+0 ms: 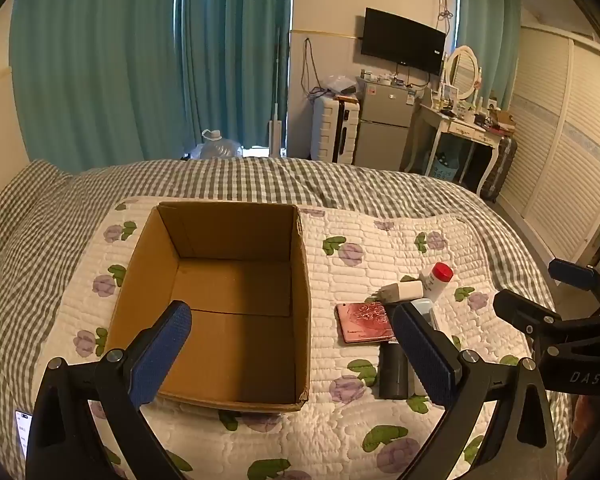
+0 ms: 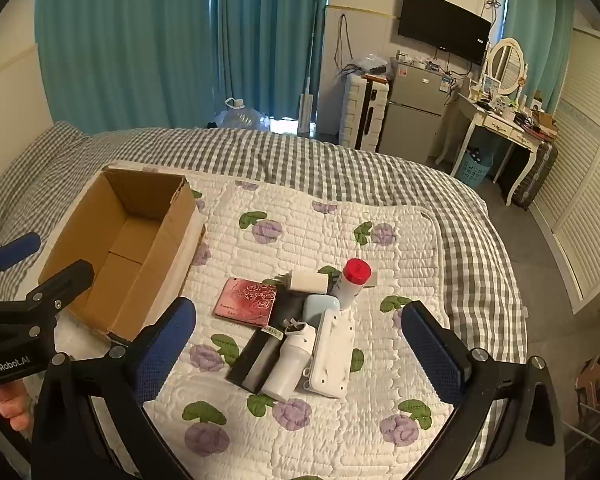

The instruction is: Organize rigid objects

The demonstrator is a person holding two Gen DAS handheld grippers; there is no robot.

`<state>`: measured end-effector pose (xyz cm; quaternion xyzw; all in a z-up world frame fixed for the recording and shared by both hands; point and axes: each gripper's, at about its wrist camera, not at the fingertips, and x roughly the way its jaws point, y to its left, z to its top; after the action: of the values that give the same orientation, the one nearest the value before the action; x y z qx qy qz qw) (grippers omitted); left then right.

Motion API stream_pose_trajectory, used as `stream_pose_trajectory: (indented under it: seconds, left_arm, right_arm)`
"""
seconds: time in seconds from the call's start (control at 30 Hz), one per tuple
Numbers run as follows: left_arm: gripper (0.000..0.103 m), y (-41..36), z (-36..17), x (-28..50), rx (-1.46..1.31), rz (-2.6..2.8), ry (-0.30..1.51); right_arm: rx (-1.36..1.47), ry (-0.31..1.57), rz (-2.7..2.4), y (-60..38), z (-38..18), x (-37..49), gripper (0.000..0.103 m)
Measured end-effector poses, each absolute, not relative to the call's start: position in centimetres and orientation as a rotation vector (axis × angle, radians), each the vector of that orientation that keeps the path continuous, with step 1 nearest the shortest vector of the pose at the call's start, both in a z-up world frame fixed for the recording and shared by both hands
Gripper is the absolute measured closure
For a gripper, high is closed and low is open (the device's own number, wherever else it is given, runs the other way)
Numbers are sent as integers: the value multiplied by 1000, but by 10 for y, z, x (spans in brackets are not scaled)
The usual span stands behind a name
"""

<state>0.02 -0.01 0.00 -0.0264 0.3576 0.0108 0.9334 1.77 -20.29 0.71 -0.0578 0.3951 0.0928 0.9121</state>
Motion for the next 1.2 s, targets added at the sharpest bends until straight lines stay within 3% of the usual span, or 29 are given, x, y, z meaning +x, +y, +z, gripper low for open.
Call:
stream_pose_trajectory:
  seconds: [1.2]
  left_arm:
    - [0,-2,-4,0,-51,25,730]
  right_arm:
    - [-127,833,192,-200,1,19,0]
